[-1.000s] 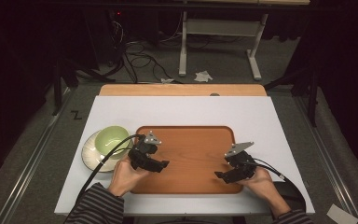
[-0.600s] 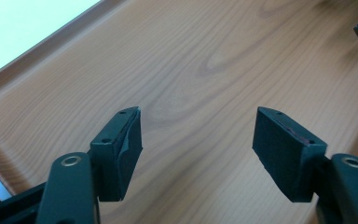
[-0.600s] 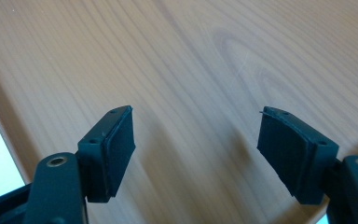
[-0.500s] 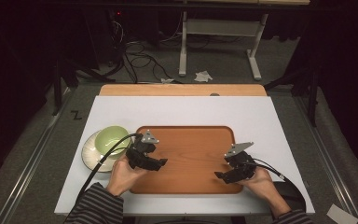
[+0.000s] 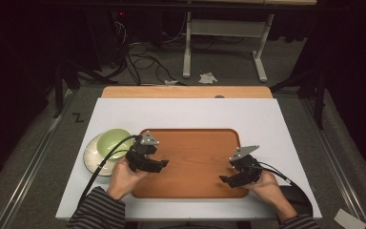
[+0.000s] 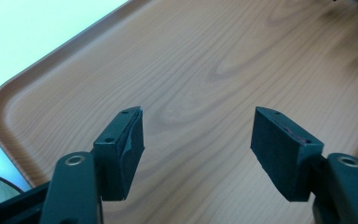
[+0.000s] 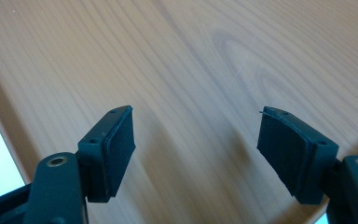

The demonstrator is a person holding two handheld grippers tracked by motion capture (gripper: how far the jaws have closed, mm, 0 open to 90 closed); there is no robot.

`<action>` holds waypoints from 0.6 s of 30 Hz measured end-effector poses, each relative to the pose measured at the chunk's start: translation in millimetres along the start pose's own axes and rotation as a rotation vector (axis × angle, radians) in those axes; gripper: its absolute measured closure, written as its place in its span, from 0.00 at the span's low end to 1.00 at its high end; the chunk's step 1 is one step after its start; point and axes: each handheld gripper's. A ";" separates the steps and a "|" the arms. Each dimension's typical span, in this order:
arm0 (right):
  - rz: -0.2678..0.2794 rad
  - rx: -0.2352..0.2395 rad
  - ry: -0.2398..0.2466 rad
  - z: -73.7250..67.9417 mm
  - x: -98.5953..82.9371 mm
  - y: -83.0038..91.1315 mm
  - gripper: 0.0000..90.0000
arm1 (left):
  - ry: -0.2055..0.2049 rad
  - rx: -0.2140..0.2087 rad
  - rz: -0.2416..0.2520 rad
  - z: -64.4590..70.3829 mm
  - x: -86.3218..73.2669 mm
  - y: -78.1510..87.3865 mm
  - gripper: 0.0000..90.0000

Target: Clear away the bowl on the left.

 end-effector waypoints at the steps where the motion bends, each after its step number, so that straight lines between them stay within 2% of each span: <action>1: 0.000 0.000 0.002 0.0 0.0 0.2 0.32 | 0.003 0.002 0.005 -0.5 -0.2 1.3 0.39; 8: -0.001 0.001 0.014 1.5 0.0 -0.1 0.32 | 0.020 0.008 0.017 -5.3 -1.6 4.3 0.39; 10: -0.001 -0.001 -0.001 0.2 -0.1 0.3 0.32 | 0.025 0.014 0.024 -6.1 -2.0 6.1 0.39; 11: -0.001 0.000 0.009 0.8 -0.1 0.3 0.32 | 0.028 0.014 0.028 -6.3 -2.1 6.8 0.39; 18: -0.001 0.000 0.004 0.9 -0.1 0.3 0.32 | 0.043 0.028 0.037 -11.8 -3.4 10.9 0.39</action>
Point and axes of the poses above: each handheld gripper's, and its own axes: y roughly backward along the jaws, x roughly out of its top, z roughly to its right, and after that the axes turned 4 degrees about -y, right-handed
